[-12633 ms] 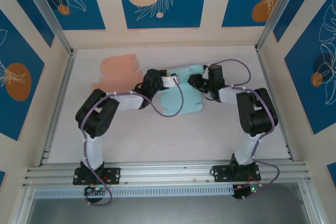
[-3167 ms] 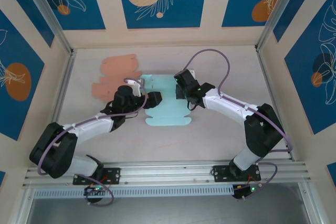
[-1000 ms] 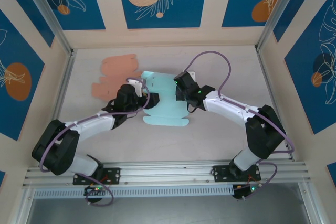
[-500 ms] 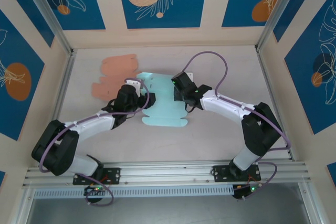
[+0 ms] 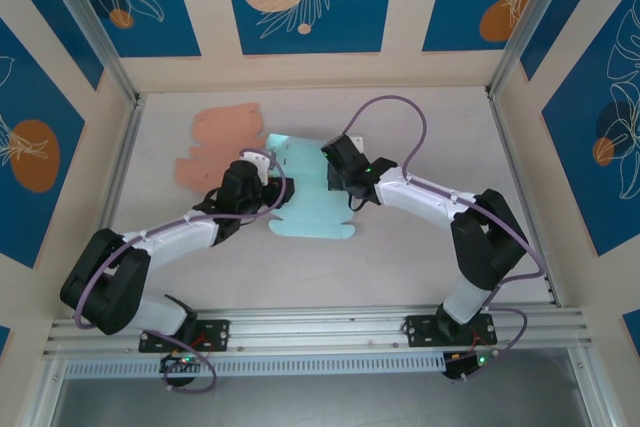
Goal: Fold the paper box
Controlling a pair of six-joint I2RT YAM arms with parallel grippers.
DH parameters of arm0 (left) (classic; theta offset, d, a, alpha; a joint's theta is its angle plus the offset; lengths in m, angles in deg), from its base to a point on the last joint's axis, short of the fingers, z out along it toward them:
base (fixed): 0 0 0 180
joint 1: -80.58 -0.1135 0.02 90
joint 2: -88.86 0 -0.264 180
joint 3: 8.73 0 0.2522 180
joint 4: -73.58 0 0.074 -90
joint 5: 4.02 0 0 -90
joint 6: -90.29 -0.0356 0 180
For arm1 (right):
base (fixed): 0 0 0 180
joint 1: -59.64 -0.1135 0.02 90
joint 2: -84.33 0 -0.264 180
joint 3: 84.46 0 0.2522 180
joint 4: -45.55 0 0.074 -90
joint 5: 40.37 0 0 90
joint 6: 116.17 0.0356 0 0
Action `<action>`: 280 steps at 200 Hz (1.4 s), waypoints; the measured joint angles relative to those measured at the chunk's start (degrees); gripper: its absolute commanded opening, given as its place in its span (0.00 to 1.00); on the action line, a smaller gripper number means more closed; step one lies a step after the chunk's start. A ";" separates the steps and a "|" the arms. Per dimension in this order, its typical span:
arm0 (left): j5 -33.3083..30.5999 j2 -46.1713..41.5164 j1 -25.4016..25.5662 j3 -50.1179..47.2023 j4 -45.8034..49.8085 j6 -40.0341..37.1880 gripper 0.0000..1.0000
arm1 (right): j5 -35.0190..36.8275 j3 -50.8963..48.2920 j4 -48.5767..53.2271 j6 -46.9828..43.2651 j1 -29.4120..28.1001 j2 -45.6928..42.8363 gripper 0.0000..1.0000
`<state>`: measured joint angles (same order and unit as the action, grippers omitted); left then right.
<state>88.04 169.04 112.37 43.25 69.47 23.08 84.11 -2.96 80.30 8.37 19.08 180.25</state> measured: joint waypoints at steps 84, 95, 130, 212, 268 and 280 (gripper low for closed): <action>0.26 -1.40 -5.09 3.08 5.53 -3.06 0.53 | -3.43 5.42 4.35 0.04 0.00 1.92 0.05; 1.57 -1.38 -5.86 3.10 5.51 -1.40 0.54 | -3.76 5.46 4.48 0.02 0.00 1.97 0.05; 4.44 -1.38 -6.29 3.21 5.42 1.68 0.62 | -4.13 6.95 5.66 0.00 0.00 3.39 0.05; 5.42 -1.40 -6.58 3.21 4.13 2.10 0.58 | -4.96 7.17 5.88 -0.02 -0.04 4.09 0.05; 12.61 -1.25 -7.28 7.41 10.34 -10.38 0.63 | -4.44 7.67 6.34 0.00 -0.31 4.39 0.05; 13.64 -1.25 -7.30 8.66 13.09 -13.29 0.73 | -4.46 7.67 6.32 0.00 -0.33 4.39 0.05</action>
<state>101.68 167.80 105.07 51.91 82.56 9.79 79.65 4.71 86.62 8.37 18.76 184.64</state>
